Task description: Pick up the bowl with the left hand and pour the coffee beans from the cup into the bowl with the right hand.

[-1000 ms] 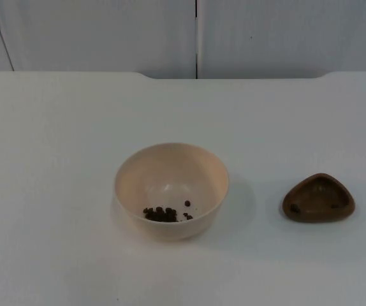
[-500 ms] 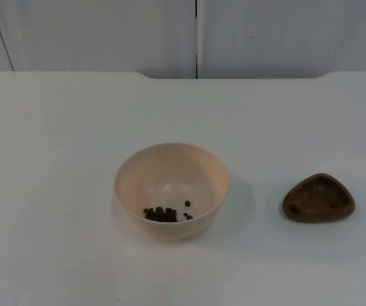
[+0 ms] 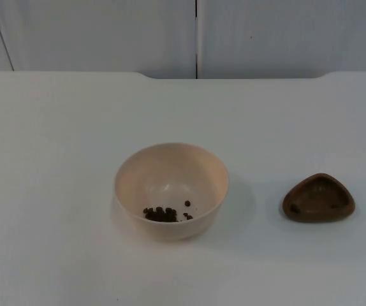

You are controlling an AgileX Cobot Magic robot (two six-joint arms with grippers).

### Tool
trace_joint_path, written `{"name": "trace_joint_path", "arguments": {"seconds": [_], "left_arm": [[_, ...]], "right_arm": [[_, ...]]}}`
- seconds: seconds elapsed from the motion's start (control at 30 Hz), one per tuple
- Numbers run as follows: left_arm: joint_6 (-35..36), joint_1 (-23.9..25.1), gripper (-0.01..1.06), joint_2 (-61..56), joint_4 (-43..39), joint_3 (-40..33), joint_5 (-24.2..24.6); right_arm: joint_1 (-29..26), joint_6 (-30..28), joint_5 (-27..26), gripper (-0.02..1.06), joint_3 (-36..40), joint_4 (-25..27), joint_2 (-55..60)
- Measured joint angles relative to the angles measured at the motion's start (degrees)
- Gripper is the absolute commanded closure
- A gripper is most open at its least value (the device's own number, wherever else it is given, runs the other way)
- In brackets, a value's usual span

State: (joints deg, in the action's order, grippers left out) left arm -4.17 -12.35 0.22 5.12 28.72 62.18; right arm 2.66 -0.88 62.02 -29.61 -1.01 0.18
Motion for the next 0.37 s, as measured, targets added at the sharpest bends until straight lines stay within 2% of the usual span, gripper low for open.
{"name": "trace_joint_path", "arguments": {"seconds": [0.37], "left_arm": [[0.00, 9.47, 0.00, 0.00, 0.00, 0.00, 0.00]], "right_arm": [[0.00, 0.00, 0.00, -0.01, 0.00, 0.00, 0.00]]}}
